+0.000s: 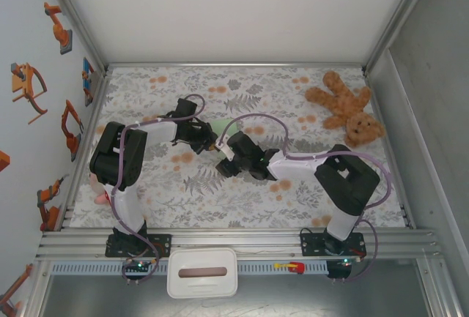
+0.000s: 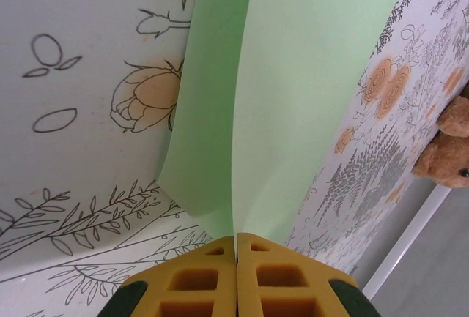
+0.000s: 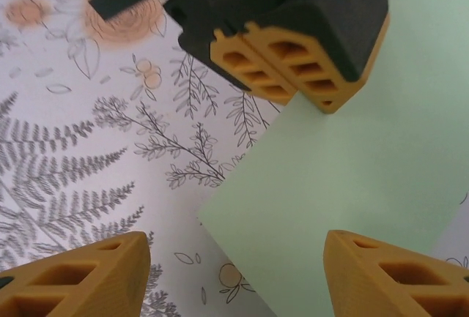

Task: Fold a paper plane with a square sheet of paper (pick it up from the middle)
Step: Third fold the triangle at the center of the table.

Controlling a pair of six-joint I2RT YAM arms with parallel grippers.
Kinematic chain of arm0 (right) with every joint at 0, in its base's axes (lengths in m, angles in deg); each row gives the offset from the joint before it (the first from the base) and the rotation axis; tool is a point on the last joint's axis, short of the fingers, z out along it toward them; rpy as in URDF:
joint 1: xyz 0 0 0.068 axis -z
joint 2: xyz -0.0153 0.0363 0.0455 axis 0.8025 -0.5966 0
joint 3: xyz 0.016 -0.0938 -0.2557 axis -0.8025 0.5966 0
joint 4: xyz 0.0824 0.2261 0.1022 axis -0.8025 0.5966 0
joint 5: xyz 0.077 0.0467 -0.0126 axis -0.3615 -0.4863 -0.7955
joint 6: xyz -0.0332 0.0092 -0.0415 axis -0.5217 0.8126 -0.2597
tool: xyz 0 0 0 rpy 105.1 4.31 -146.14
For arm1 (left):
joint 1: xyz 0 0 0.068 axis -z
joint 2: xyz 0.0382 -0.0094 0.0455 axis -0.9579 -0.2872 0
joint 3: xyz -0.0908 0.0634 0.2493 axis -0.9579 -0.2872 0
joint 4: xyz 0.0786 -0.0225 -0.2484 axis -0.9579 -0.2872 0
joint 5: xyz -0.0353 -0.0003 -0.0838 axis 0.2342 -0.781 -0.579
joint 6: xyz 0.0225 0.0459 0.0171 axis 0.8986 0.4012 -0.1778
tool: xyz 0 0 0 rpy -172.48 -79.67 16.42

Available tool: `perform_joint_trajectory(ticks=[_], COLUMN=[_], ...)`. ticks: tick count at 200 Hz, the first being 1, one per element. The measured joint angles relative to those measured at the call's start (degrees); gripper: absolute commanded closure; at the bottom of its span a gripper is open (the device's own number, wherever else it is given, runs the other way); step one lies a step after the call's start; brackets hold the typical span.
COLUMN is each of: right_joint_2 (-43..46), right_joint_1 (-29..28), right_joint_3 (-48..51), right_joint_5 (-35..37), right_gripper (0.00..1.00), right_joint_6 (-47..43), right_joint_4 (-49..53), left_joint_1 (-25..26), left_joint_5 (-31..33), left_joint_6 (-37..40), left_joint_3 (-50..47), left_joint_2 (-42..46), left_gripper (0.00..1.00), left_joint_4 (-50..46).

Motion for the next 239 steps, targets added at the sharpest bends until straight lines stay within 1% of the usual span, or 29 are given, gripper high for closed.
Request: perform_joint_trajectory(ticks=[14,53,66,81,106,111,125,140,159,172,180,209,223,239], right_joint_2=[-0.83,-0.94,-0.94,-0.94,-0.94,-0.94,-0.94,-0.94,-0.94,-0.94,-0.94,-0.94,-0.92,-0.9], right_joint_1=[-0.04,0.35,0.39,0.39,0.39,0.39,0.39,0.39,0.39,0.39,0.39,0.44,0.5,0.76], right_joint_3=[0.02,0.04,0.04,0.04,0.04,0.04,0.04,0.04,0.04,0.04,0.04,0.04,0.04,0.04], right_joint_5=[1.9,4.81,4.96,5.01,4.85,4.76,4.37,3.76,3.1,2.6,2.23,0.44,-0.94,-3.17], right_gripper=[0.42,0.57,0.63,0.68,0.71,0.73,0.75,0.8,0.89,0.96,1.0,1.0,1.0,1.0], right_joint_6=[-0.87,-2.78,-3.39,-3.93,-4.48,-4.61,-4.68,-4.85,-4.96,-5.09,-5.14,-5.25,-5.03,-4.44], right_joint_4=[-0.22,-1.42,-1.49,-1.7,-1.73,-1.73,-1.75,-1.75,-1.75,-1.75,-1.73,-1.57,-1.22,-0.83], left_joint_1=[0.0,0.0,0.0,0.02,0.07,0.07,0.07,0.07,0.11,0.11,0.11,-0.39,-1.44,-3.43], left_joint_5=[0.0,0.07,0.26,0.5,0.87,0.92,0.96,1.07,1.07,1.09,1.11,1.73,2.56,3.85], left_joint_6=[-0.11,-0.13,-0.13,-0.11,-0.11,-0.11,-0.11,-0.11,-0.11,-0.11,-0.11,0.87,1.55,2.29], left_joint_3=[0.0,0.07,0.17,0.31,0.37,0.37,0.37,0.37,0.37,0.37,0.39,0.39,0.39,0.39], left_joint_2=[0.0,0.0,0.0,0.0,0.0,0.0,0.0,0.0,0.0,0.0,0.0,0.35,1.29,3.23], left_gripper=[0.92,0.92,0.92,0.92,0.92,0.92,0.91,0.91,0.9,0.88,0.84,0.65,0.61,0.6], left_joint_4=[-0.48,-1.09,-1.31,-1.51,-1.9,-1.95,-2.08,-2.14,-2.21,-2.32,-2.4,-3.87,-5.11,-6.49])
